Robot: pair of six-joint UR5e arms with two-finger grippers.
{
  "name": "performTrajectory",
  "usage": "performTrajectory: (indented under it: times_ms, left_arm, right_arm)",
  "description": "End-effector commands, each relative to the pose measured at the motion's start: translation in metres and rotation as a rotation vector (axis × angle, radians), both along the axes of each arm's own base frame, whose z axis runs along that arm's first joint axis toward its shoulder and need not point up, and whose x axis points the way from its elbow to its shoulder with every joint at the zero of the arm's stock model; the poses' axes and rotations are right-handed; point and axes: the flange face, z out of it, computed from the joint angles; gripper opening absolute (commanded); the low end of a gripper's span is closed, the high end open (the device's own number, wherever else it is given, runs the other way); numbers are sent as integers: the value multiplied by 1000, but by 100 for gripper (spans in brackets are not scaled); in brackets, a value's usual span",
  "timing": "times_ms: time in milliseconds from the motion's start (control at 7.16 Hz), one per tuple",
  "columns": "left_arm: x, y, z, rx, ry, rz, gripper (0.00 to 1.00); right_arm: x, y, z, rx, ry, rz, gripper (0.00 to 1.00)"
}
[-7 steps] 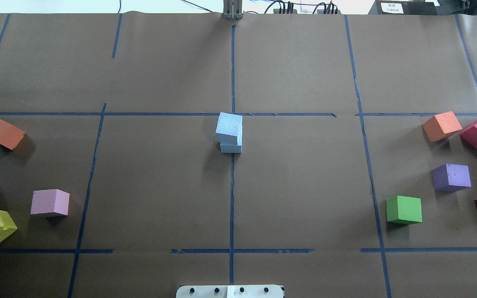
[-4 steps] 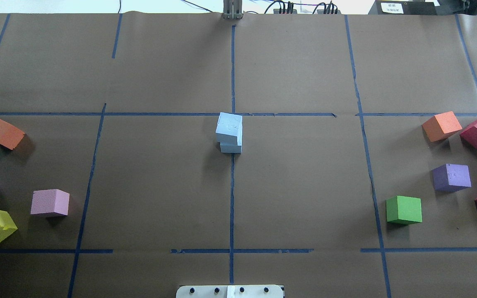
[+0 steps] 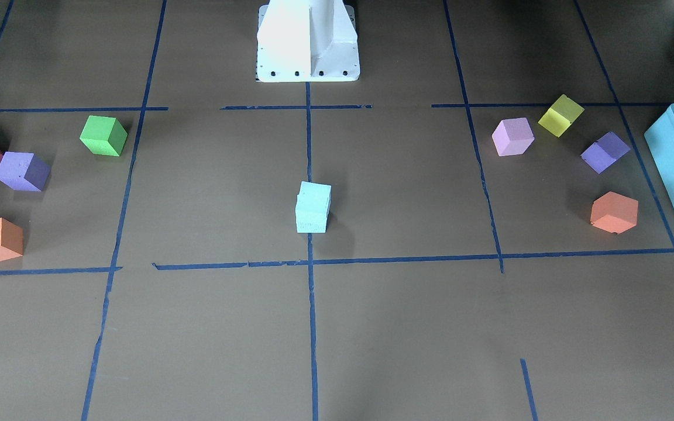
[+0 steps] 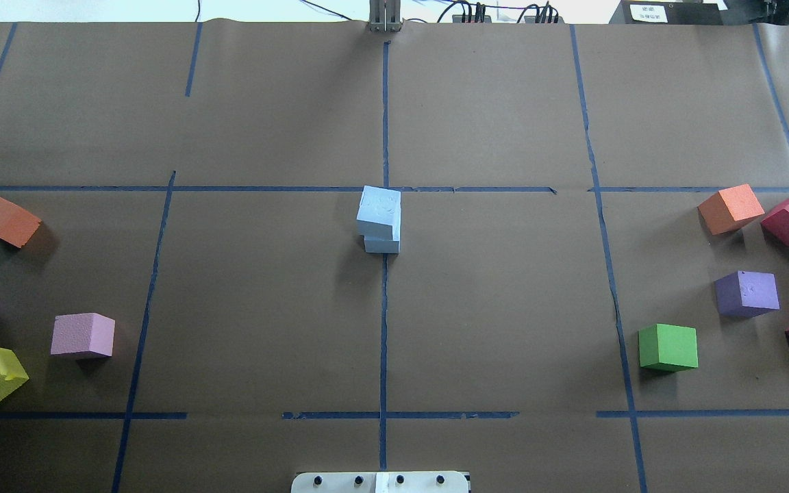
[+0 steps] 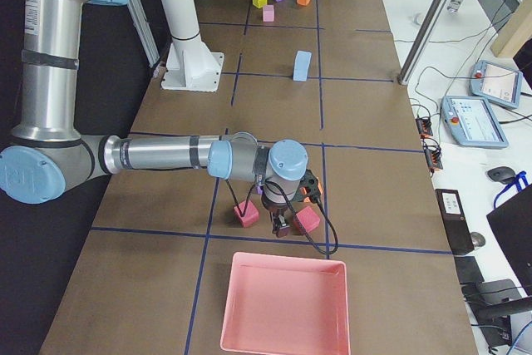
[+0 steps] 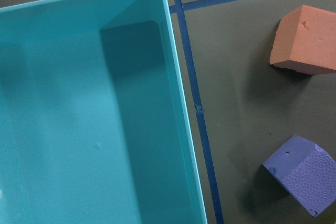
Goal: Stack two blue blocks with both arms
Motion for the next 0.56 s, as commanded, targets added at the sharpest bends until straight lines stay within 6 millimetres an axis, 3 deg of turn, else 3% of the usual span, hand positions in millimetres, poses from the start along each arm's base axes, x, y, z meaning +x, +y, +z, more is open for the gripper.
performTrajectory:
  times_ms: [0,419]
  left_arm:
    - [0,-1,-1,2,0,0,100]
    - [0,-2,-2,4,2,0,100]
  right_arm:
    - [0,0,0,-1,0,0,100]
    - [0,0,2,-5,-1,0,100]
